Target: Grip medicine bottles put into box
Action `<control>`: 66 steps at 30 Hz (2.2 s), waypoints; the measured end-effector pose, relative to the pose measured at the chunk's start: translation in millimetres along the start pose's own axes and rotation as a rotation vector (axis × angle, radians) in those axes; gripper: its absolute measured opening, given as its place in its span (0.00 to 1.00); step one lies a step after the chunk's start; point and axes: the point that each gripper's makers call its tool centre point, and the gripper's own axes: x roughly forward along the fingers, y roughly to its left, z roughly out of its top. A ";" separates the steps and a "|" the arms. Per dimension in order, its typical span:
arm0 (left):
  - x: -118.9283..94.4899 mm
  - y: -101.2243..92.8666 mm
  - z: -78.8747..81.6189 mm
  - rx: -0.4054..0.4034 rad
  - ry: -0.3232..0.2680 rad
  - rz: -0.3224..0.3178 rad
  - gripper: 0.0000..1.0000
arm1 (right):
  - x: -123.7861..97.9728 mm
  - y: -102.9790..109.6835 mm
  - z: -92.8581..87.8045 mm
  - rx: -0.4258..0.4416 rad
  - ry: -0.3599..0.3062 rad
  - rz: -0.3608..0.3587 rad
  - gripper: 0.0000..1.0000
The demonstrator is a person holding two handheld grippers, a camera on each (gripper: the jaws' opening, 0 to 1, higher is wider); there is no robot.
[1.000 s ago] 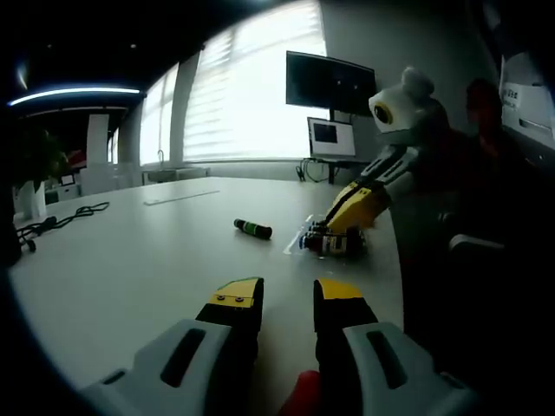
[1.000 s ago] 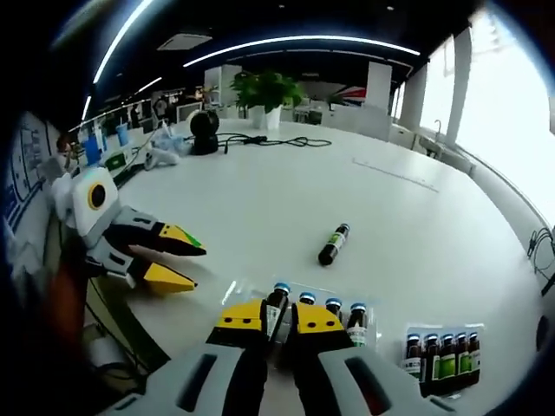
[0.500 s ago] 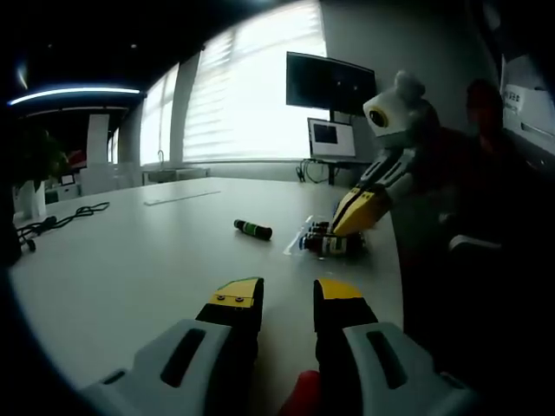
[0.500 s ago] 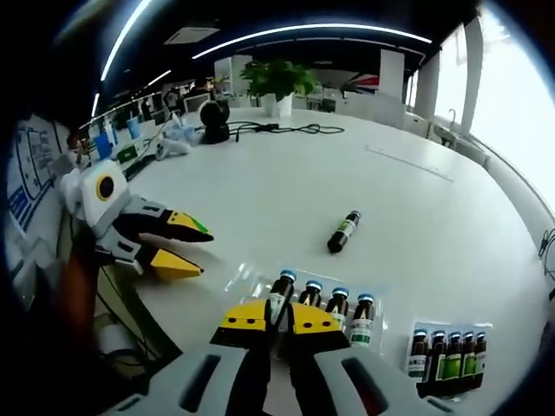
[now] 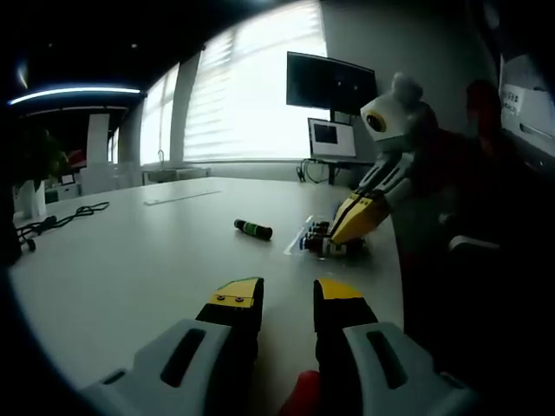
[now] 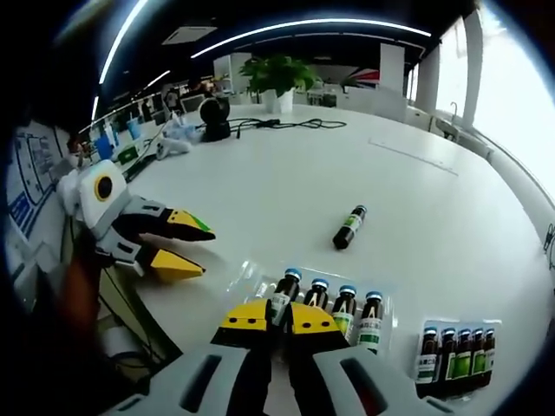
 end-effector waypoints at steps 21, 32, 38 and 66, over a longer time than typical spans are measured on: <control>0.2 0.5 -0.8 0.002 0.004 0.003 0.17 | 7.4 -1.4 -3.2 -0.007 -0.021 -0.033 0.02; -0.1 0.3 -0.3 0.000 0.000 -0.001 0.17 | 4.0 -5.3 8.0 0.049 -0.078 -0.049 0.01; -0.5 0.0 -0.2 0.000 -0.002 -0.004 0.17 | 0.0 -14.6 9.5 -0.009 -0.063 -0.073 0.01; -0.5 -0.2 0.9 0.000 -0.007 -0.005 0.17 | 14.9 -55.1 49.4 -0.063 -0.129 -0.132 0.08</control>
